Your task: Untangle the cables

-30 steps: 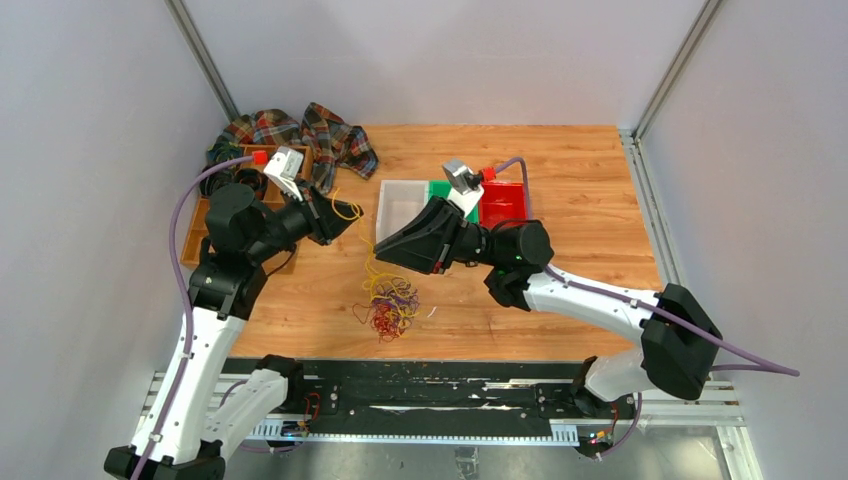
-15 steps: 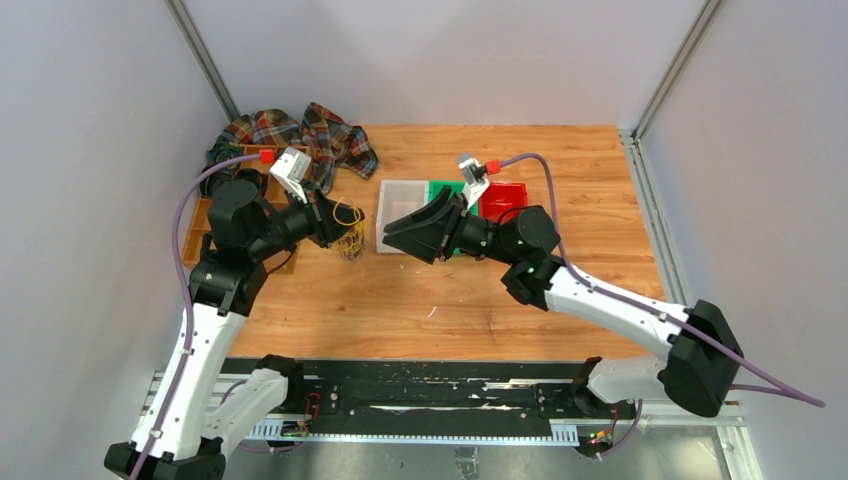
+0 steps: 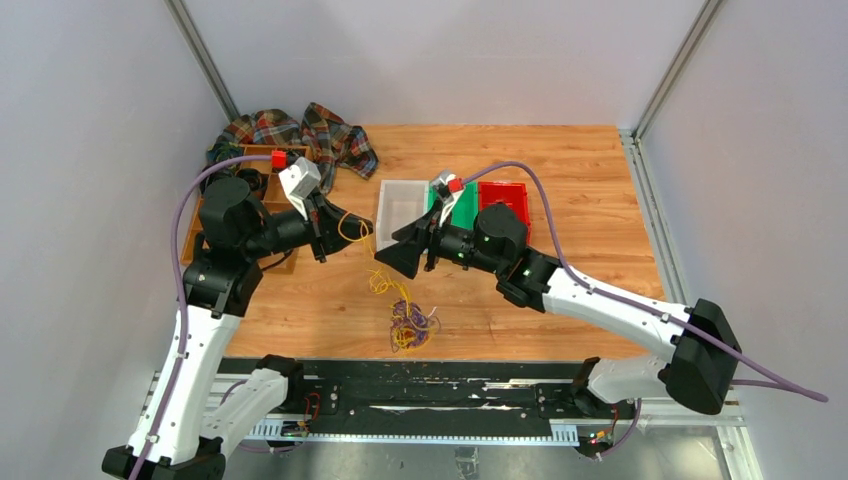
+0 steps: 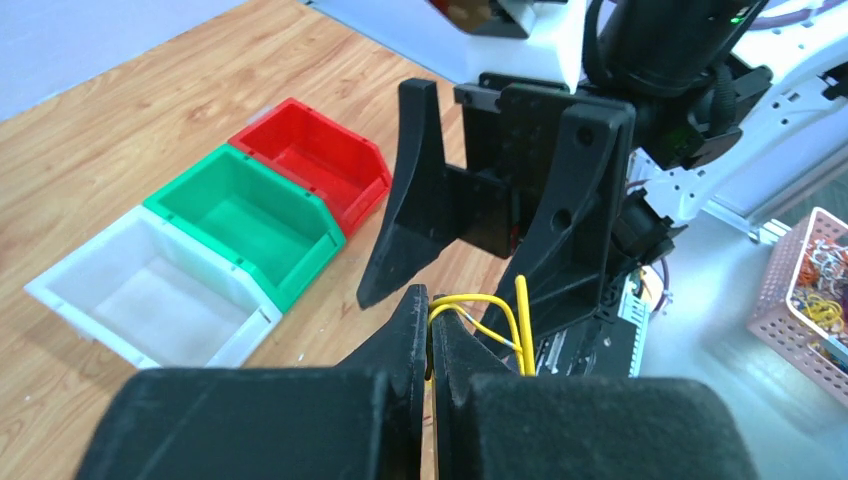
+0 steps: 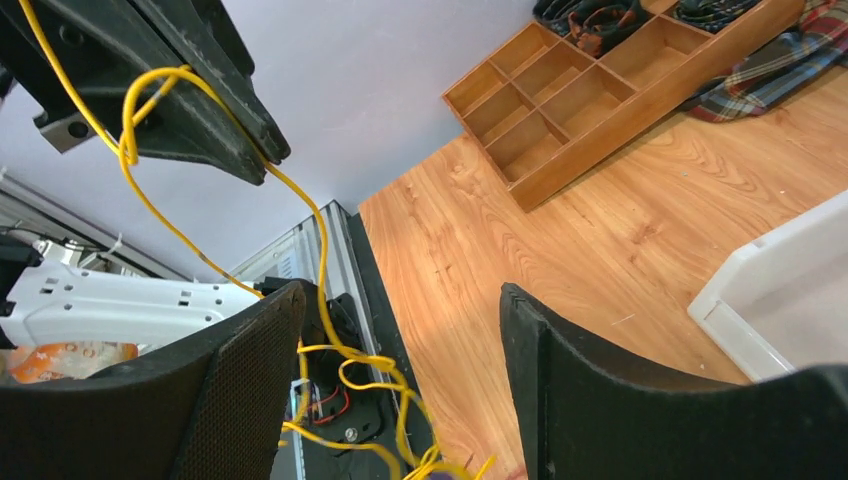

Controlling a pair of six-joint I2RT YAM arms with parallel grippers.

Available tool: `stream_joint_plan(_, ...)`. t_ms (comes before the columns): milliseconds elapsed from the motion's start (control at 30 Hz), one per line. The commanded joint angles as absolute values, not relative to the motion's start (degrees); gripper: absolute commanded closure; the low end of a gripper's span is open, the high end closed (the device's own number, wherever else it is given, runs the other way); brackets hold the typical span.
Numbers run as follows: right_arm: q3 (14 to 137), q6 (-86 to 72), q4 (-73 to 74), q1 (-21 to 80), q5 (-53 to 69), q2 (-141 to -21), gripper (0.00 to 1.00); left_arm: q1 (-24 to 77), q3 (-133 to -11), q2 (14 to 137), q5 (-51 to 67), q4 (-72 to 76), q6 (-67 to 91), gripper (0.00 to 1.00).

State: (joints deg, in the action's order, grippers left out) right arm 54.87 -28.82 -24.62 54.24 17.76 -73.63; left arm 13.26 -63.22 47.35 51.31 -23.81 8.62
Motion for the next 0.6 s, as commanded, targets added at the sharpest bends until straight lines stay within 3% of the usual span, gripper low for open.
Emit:
stream_joint_plan(0, 57.3, -25.6, -26.0, 56.1, 17.1, -74.6, 0.28, 13.3, -65.7, 47.4, 56.1, -22.6, 7.6, 0.99)
stream_joint_plan(567, 64.6, -24.6, -25.5, 56.6, 10.8, -81.4, 0.30, 13.3, -66.4, 48.0, 59.0, -19.8, 11.9, 0.99)
